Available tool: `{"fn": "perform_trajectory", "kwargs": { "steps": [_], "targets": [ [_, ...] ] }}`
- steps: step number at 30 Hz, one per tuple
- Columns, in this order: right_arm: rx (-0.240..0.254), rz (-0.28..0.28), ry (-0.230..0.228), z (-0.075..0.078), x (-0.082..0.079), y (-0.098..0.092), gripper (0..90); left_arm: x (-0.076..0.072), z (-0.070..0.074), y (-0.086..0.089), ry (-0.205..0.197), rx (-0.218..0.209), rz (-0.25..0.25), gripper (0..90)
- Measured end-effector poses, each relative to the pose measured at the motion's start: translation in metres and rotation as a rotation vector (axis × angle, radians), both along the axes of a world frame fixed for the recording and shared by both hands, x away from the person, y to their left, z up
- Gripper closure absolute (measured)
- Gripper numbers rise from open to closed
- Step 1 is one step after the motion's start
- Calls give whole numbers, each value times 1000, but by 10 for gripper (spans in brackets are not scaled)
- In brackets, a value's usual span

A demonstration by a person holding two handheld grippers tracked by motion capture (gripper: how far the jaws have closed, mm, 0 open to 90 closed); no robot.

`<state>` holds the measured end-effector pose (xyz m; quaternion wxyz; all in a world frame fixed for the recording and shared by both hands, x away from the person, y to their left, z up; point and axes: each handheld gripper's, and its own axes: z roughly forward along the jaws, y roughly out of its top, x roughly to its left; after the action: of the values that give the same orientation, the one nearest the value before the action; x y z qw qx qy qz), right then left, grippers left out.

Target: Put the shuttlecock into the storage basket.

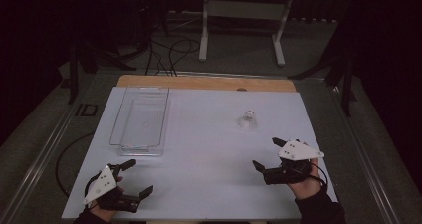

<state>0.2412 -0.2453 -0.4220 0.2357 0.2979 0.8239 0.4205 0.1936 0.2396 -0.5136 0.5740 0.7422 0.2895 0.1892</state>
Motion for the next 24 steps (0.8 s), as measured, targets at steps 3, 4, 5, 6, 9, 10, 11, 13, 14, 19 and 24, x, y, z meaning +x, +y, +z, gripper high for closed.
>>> {"fn": "perform_trajectory", "kwargs": {
  "steps": [3,4,5,6,9,10,11,13,14,19,24],
  "targets": [
    [-23,-20,-9,4,7,3,77,0,0,0,1,0,0,1],
    [-26,-22,-5,5,8,4,77,0,0,0,2,0,-1,1],
    [-32,-29,-14,6,11,5,77,0,0,0,2,-1,-2,1],
    [-34,-33,-19,7,12,6,77,0,0,0,3,-1,-2,1],
    [-40,-42,-14,8,19,10,77,0,0,0,2,-2,-2,1],
    [-41,-45,-13,8,21,11,77,0,0,0,3,-5,-1,1],
    [-41,-56,-18,9,23,12,77,0,0,0,4,-6,-1,1],
    [-41,-64,-11,9,28,13,77,0,0,0,4,-6,-2,1],
    [-42,-74,-12,9,30,14,77,0,0,0,5,-7,-3,1],
    [-42,-114,-2,7,42,14,77,0,0,0,4,-5,-4,1],
    [-55,-157,28,5,55,15,78,0,0,0,5,-3,-6,1]
  ]
}}
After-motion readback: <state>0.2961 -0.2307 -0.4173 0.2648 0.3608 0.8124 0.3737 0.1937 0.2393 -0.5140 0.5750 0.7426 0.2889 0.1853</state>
